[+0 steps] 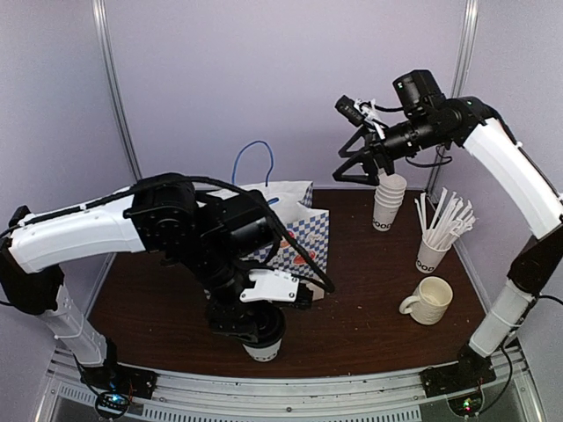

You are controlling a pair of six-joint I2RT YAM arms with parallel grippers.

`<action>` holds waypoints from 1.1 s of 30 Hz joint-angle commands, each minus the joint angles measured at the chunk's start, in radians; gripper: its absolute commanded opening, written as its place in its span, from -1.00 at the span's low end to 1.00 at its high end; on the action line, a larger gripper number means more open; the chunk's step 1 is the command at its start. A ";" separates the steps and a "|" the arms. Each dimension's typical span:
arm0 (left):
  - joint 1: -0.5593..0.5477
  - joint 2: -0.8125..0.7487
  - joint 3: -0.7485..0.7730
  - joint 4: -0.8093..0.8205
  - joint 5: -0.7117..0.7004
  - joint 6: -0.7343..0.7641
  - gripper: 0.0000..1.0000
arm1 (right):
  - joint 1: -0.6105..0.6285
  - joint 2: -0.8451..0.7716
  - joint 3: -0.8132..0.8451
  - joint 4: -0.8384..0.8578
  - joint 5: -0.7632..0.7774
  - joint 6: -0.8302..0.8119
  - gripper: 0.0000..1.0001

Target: Pack the takeout coffee

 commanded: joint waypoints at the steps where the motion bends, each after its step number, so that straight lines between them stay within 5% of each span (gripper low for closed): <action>1: -0.040 -0.085 0.110 -0.098 0.014 -0.103 0.29 | 0.067 0.201 0.200 -0.079 0.039 0.066 0.86; 8: -0.046 -0.216 0.183 -0.188 -0.008 -0.217 0.25 | 0.185 0.427 0.454 -0.098 0.085 0.063 0.84; 12: -0.046 -0.291 0.201 -0.209 -0.048 -0.254 0.24 | 0.216 0.495 0.500 -0.005 0.198 0.118 0.77; 24: -0.046 -0.425 0.246 -0.228 -0.277 -0.302 0.26 | 0.217 0.577 0.543 0.125 0.215 0.154 0.48; 28: -0.046 -0.429 0.284 -0.226 -0.345 -0.277 0.26 | 0.216 0.578 0.553 0.143 0.169 0.151 0.12; 31: -0.046 -0.422 0.335 -0.196 -0.417 -0.244 0.30 | 0.217 0.562 0.552 0.146 0.135 0.140 -0.82; 33: -0.045 -0.418 0.367 -0.149 -0.476 -0.214 0.33 | 0.213 0.544 0.545 0.144 0.126 0.130 -1.00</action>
